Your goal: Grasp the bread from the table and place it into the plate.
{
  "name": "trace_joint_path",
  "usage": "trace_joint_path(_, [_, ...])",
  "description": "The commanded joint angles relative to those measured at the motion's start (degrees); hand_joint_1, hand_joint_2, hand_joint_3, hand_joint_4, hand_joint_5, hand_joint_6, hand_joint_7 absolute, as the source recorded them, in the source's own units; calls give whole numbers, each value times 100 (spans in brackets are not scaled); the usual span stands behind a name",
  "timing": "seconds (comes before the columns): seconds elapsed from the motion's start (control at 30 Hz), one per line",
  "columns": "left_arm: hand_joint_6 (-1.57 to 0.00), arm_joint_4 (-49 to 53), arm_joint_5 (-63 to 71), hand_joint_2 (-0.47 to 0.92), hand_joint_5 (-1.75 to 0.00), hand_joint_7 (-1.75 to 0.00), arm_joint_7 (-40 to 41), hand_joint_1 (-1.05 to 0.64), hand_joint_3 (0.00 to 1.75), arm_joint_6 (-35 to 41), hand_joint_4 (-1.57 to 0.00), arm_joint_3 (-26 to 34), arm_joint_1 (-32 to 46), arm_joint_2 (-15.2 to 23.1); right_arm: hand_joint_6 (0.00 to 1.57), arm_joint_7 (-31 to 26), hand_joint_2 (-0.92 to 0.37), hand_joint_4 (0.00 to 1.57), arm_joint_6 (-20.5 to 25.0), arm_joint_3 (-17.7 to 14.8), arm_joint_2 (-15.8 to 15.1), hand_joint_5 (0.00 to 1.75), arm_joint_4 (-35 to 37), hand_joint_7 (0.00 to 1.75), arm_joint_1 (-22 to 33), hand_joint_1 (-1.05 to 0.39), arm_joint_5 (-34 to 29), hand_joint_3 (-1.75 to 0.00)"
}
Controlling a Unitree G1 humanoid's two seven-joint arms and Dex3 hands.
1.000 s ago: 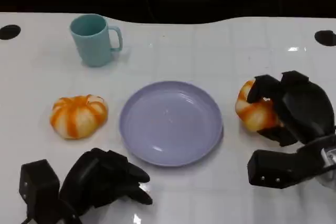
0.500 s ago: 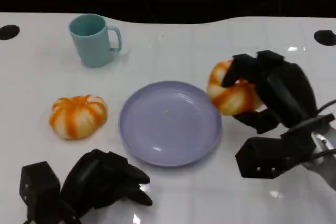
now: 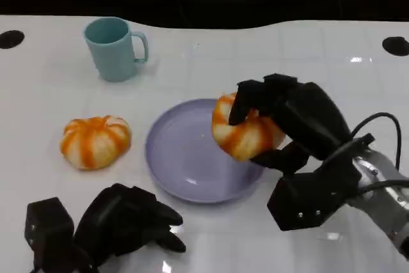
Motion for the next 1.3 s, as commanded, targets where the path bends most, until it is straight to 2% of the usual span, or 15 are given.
trace_joint_path(0.03, [-154,-36,-2,80,-21,0,-8,-105,0,-54,-156,-3,44,59,78,149,-27,100,-299,15,179,175,431,170,-242,-14,169,-150])
trace_joint_path(0.17, [-155,-63,-7,79,-21,0,2,-105,0,11,-156,-7,59,53,76,323,-32,99,-360,4,420,175,890,173,-376,-13,290,-144])
trace_joint_path(0.27, [-154,-39,30,80,-21,0,20,-105,0,-68,-156,-19,62,55,77,495,-34,96,-442,-35,581,175,1291,166,-513,-11,448,-140])
trace_joint_path(0.37, [-154,-12,37,81,-21,0,2,-105,1,-129,-156,-21,61,68,79,659,-36,88,-440,-66,718,175,1658,144,-663,-11,561,-136])
trace_joint_path(0.4, [-154,-16,33,81,-20,0,-1,-105,1,-132,-156,-23,65,68,75,712,-42,80,-441,-76,743,170,1738,127,-698,-13,590,-125])
trace_joint_path(0.47, [-153,-39,41,81,-20,0,14,-105,1,-138,-156,-36,75,71,69,1067,-53,67,-345,-97,755,153,1837,98,-768,-18,711,-106])
trace_joint_path(0.53, [-153,-57,42,81,-20,0,24,-105,1,-133,-156,-50,85,72,59,1383,-74,55,-261,-99,729,110,1834,62,-799,-26,783,-67])
trace_joint_path(0.57, [-153,-67,41,81,-20,0,31,-105,1,-129,-156,-56,91,68,59,1510,-78,54,-240,-89,704,104,1798,56,-799,-27,798,-60])
trace_joint_path(0.6, [-153,-72,39,81,-20,0,33,-105,0,-131,-156,-62,95,67,54,1607,-86,47,-207,-70,677,91,1747,44,-797,-32,784,-42])
trace_joint_path(0.63, [-153,-92,39,81,-20,0,39,-105,0,-117,-156,-69,107,67,50,1698,-89,41,-160,-33,635,85,1665,38,-791,-36,735,-35])
trace_joint_path(0.67, [-154,-104,38,81,-20,0,44,-105,0,-114,-156,-73,116,63,41,1761,-91,29,-108,13,591,77,1591,29,-785,-50,661,-31])
trace_joint_path(0.83, [-154,-156,39,80,-20,0,68,-105,0,-81,-157,-88,139,60,17,1866,-92,2,208,129,485,55,1240,11,-696,-82,401,-33])
trace_joint_path(0.93, [-154,-184,27,81,-20,0,53,-105,0,-36,-157,-93,146,68,9,1879,-92,0,334,161,412,43,991,5,-597,-92,333,-39])
trace_joint_path(1.3, [-154,-185,5,81,-20,0,30,-105,0,-45,-157,-95,141,49,9,2138,-92,1,319,68,107,43,365,4,-250,-98,530,-42])
